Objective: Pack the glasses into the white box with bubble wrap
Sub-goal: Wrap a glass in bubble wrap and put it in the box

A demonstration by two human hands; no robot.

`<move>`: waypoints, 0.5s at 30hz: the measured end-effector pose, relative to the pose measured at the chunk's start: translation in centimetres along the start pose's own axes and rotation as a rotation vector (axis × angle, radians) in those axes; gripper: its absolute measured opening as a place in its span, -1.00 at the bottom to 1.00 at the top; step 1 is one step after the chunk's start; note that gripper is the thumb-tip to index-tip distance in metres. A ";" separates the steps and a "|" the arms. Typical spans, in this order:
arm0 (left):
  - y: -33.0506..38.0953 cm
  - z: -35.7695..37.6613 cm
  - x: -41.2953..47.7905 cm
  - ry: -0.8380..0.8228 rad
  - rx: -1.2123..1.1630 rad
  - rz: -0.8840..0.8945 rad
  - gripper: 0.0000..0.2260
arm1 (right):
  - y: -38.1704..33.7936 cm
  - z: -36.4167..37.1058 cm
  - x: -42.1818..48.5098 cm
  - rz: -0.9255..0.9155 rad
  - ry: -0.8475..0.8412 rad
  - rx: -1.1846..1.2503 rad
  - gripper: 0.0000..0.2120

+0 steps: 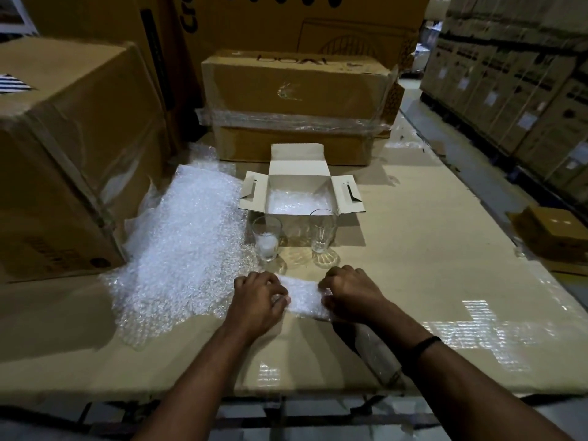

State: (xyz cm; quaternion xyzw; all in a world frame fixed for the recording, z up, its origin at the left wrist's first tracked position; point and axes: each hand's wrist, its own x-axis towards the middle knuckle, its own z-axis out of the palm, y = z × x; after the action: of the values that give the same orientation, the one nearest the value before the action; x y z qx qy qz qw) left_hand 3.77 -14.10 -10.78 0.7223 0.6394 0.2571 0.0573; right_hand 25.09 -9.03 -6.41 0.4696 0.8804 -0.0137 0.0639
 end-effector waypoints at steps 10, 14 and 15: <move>-0.1 0.1 0.7 -0.001 -0.099 -0.079 -0.84 | -1.9 -1.8 3.5 0.082 -0.147 0.176 -0.74; -0.1 -0.7 1.3 0.292 -0.408 -0.331 -0.76 | -0.4 -1.7 3.1 0.170 -0.010 0.519 -0.70; -0.2 -0.9 1.9 0.313 -0.414 -0.384 -0.68 | -0.1 -1.6 2.9 0.222 0.047 0.679 -0.69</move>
State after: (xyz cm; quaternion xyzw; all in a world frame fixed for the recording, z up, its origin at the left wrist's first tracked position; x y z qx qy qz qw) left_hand 3.25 -12.49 -9.58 0.5132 0.6991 0.4743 0.1515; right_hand 23.28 -6.53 -5.20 0.5570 0.7705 -0.2877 -0.1151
